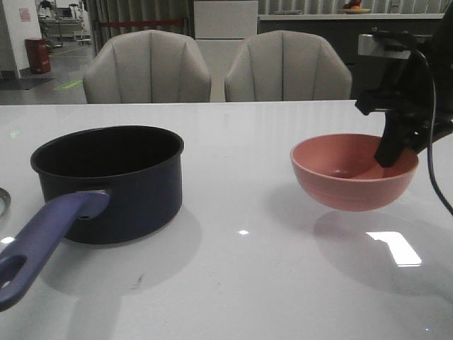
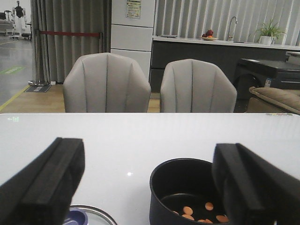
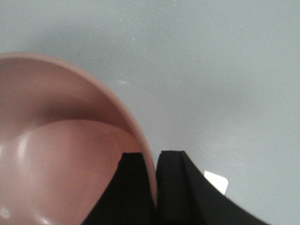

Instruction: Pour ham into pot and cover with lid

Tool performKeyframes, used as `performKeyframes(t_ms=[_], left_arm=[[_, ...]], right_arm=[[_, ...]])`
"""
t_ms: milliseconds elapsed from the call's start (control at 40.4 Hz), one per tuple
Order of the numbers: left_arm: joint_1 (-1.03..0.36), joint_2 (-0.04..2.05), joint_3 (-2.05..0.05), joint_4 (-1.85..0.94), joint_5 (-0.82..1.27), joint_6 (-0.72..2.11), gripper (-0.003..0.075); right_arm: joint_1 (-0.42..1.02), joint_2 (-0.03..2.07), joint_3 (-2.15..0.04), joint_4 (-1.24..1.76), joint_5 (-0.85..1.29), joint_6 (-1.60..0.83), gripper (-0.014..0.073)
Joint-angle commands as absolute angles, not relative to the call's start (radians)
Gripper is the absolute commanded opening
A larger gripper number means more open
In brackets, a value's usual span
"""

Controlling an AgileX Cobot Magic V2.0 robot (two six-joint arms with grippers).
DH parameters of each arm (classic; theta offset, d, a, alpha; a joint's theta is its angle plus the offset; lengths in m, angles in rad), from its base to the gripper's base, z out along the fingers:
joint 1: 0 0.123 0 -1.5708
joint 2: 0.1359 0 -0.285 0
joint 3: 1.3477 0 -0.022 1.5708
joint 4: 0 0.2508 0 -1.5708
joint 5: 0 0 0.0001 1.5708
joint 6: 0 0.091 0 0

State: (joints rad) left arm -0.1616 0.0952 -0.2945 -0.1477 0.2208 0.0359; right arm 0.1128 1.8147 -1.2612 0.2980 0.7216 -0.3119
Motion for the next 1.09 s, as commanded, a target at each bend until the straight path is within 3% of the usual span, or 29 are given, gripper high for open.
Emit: performKeyframes(t_ms=[0,322,495,768,1065], left_arm=[[-0.168,0.106,-0.321,-0.16,0.142,0.036,0.0606],[-0.168,0.106,-0.321,-0.16,0.142,0.036,0.0606],[-0.168,0.106,-0.321,-0.16,0.142,0.036,0.0606],[-0.168,0.106,-0.321,-0.16,0.142,0.036,0.0606],[-0.168,0.106,-0.321,-0.16,0.136,0.036,0.0606]], right_arm=[[0.106,1.791,-1.294,0.316,0.662,-0.313,0.0155],[0.106,1.81,-1.317,0.288,0.64,-0.317,0.0428],[0.106,1.752,-1.38,0.237,0.739,-0.319,0.0433],[0.109,1.509,-1.373,0.29,0.71,-0.324,0.0432],[0.21,1.157,-1.164,0.303,0.482,-0.334,0.0432]])
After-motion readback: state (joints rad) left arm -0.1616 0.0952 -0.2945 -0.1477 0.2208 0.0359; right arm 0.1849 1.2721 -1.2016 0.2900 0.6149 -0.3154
